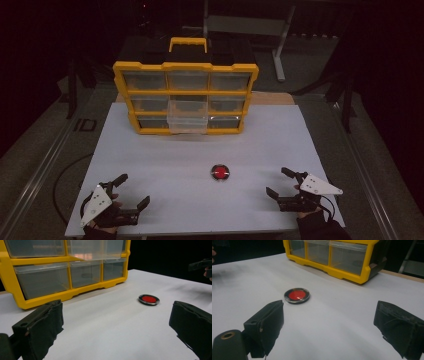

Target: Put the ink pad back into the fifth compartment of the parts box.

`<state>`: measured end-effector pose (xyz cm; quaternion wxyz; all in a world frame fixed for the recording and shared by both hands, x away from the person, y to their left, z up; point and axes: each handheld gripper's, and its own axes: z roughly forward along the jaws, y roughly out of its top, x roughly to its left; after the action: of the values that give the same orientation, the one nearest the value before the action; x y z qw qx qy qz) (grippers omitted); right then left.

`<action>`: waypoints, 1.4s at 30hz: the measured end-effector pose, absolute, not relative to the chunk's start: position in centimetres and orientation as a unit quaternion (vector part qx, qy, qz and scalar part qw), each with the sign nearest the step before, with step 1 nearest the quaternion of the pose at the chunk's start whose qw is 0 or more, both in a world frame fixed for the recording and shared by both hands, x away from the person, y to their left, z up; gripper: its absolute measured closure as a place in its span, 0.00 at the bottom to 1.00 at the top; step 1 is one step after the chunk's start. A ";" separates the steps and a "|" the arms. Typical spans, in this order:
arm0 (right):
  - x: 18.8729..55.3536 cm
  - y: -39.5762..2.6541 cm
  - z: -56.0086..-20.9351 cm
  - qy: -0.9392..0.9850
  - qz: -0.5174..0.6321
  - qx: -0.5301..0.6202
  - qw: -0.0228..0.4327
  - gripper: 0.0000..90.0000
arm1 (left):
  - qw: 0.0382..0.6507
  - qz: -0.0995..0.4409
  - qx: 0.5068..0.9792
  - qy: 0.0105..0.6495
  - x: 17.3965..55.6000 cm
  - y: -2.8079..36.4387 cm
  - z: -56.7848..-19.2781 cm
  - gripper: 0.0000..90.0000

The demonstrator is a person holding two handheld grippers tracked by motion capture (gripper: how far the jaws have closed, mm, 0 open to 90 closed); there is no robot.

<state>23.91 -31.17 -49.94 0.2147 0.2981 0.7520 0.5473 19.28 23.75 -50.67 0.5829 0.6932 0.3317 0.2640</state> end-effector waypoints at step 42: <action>23.7 -30.4 -46.2 0.765 0.545 0.288 0.186 0.08 | 0.587 0.261 0.696 0.320 19.2 23.5 -50.6 0.00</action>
<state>23.75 -30.36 -46.24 0.1858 0.2884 0.7650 0.5450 19.24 23.50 -50.60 0.5873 0.6962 0.3200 0.2606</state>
